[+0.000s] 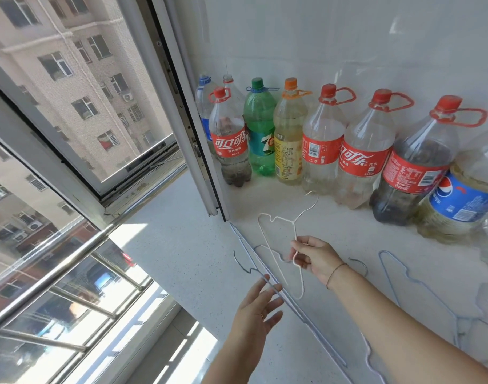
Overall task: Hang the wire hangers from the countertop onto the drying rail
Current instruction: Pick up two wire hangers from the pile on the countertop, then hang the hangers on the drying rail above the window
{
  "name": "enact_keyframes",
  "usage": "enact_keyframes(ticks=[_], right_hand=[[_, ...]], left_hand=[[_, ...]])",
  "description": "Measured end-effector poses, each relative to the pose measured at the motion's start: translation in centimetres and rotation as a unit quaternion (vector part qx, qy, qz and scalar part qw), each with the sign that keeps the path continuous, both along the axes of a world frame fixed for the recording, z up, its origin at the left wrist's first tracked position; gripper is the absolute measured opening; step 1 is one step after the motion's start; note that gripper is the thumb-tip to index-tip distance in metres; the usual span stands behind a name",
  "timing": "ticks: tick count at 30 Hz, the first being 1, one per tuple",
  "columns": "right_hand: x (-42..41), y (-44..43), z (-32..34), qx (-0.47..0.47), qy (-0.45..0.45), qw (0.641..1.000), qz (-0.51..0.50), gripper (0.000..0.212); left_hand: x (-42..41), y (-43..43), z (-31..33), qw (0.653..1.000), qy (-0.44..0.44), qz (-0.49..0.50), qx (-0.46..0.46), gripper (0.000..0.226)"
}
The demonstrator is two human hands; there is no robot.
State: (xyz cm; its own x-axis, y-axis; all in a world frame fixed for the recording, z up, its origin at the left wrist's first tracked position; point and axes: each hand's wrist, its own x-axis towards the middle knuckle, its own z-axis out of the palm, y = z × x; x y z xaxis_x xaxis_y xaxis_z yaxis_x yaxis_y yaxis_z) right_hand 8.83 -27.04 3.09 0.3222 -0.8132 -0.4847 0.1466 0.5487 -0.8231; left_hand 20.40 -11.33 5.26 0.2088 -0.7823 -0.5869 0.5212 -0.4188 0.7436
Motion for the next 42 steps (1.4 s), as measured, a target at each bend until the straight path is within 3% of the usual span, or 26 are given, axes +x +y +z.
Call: enact_keyframes(ticks=[8, 12, 16, 21, 28, 34, 38, 42], right_hand=[[-1.6, 3.1, 4.2, -0.057, -0.007, 0.998, 0.040, 0.004], [-2.0, 5.7, 6.9, -0.067, -0.049, 0.993, 0.079, 0.005], [-2.8, 9.6, 10.2, -0.057, -0.109, 0.981, 0.149, 0.013], [-3.7, 15.8, 16.4, -0.064, -0.160, 0.951, 0.255, 0.033], [-2.7, 23.2, 24.9, -0.087, -0.193, 0.900, 0.381, 0.036], [1.1, 29.2, 31.0, -0.133, -0.221, 0.843, 0.471, 0.077], [4.1, 34.0, 35.3, -0.161, -0.252, 0.803, 0.515, 0.071], [6.9, 39.0, 39.3, -0.191, -0.287, 0.764, 0.546, 0.041]], left_hand=[[0.0, 2.3, 3.0, 0.998, -0.016, 0.036, -0.048, 0.034], [-0.3, 5.4, 5.5, 0.992, -0.024, 0.088, -0.086, 0.054], [-1.0, 10.1, 7.8, 0.986, -0.036, 0.128, -0.105, 0.049], [-1.8, 16.4, 12.2, 0.972, -0.060, 0.185, -0.130, 0.043], [-2.5, 25.2, 21.1, 0.948, -0.092, 0.235, -0.193, 0.058], [-0.3, 33.1, 28.3, 0.914, -0.148, 0.291, -0.242, 0.050], [1.8, 38.7, 32.9, 0.883, -0.180, 0.333, -0.277, 0.049], [3.8, 43.7, 37.0, 0.854, -0.232, 0.361, -0.293, 0.050]])
